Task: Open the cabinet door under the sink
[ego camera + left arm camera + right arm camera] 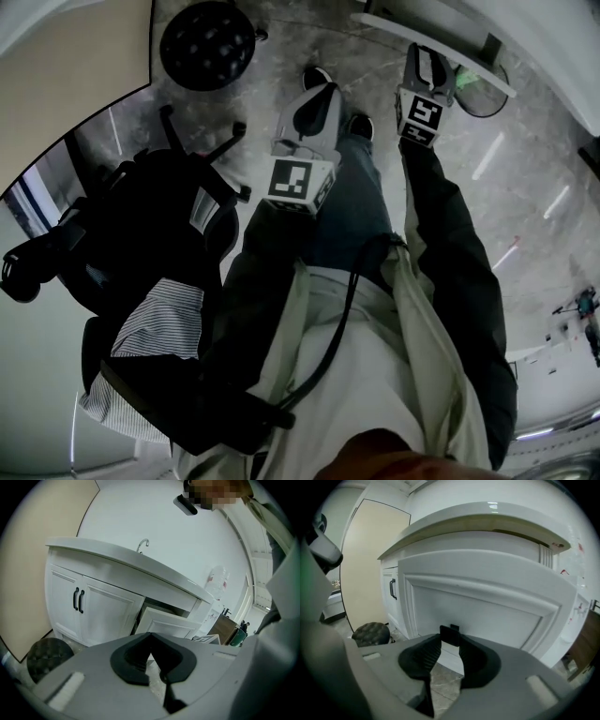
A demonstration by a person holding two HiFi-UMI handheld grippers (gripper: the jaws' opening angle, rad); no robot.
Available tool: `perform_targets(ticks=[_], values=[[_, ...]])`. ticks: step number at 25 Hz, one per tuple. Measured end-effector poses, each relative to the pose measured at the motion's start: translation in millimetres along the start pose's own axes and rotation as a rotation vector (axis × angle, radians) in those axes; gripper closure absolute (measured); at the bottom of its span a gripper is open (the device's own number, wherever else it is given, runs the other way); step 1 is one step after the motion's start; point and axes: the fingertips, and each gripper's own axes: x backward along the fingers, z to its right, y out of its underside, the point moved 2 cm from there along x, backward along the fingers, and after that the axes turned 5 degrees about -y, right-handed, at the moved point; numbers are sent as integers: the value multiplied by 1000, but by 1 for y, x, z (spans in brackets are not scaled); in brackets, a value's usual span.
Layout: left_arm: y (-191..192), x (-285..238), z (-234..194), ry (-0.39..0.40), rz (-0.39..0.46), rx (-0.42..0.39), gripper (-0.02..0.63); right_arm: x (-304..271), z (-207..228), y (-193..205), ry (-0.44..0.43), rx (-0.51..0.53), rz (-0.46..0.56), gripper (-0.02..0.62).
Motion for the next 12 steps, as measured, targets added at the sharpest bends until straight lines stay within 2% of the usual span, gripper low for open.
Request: perform_targets(ticks=[6,12], values=[[19,41,42,-48,21,-12,598,36,-28,18,-87,55,-18,476],[43,79,72,-98,18,-9,598,71,-48,46,-196,169,-79,491]])
